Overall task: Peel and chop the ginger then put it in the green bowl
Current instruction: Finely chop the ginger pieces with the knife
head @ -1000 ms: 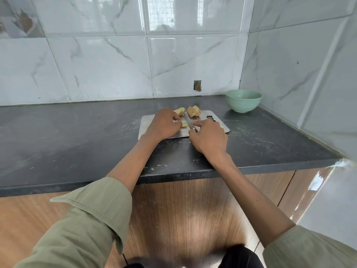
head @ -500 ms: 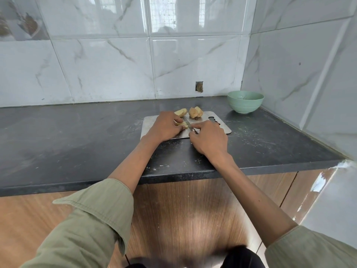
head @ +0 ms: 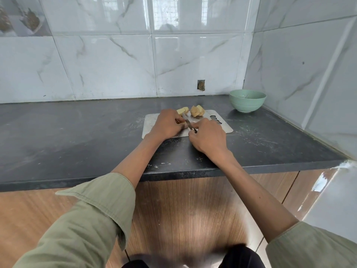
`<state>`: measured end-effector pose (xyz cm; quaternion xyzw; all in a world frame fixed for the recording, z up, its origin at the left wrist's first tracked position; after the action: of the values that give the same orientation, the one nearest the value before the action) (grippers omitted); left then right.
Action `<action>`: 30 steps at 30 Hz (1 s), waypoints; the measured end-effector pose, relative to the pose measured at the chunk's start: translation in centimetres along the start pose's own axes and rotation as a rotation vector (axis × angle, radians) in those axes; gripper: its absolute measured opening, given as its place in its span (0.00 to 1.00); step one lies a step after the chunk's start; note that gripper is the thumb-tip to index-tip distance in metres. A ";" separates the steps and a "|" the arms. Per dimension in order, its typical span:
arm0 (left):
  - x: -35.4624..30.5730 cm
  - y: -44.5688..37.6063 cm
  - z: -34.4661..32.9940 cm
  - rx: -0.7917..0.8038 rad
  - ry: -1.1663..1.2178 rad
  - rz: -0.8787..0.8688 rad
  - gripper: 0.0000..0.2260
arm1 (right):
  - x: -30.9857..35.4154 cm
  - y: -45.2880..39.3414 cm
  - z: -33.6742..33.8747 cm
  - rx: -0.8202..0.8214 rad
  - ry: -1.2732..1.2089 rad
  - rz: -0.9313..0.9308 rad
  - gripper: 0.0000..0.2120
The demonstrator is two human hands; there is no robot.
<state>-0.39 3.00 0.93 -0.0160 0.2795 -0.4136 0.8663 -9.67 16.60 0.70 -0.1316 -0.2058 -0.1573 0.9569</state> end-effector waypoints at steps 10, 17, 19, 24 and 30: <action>-0.3 0.5 0.3 -0.016 0.041 -0.029 0.06 | 1.2 -0.4 0.3 0.051 0.081 -0.019 0.14; -0.4 0.8 0.4 -0.029 0.082 -0.009 0.06 | 0.8 0.7 0.1 -0.019 0.067 -0.047 0.14; -0.4 1.0 0.4 -0.032 0.093 0.001 0.06 | 1.2 0.7 0.1 -0.030 0.068 -0.049 0.14; -0.4 1.2 0.5 -0.051 0.092 0.017 0.08 | 0.8 0.7 0.0 -0.057 0.022 -0.078 0.14; 0.1 1.4 1.1 -0.055 0.142 0.021 0.06 | 0.3 0.9 -0.1 -0.033 -0.100 -0.063 0.20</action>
<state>1.22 3.63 1.49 -0.0076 0.3518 -0.3967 0.8478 -9.05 17.35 0.57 -0.1486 -0.2545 -0.1838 0.9377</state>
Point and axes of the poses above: each hand's wrist, its own y-axis away from the middle knuckle, its own z-axis out of the back of the hand, x = y × z, the point moved 8 cm from there along -y, towards the middle knuckle, and after that the axes turned 14 degrees about x, right-handed, at the moved point
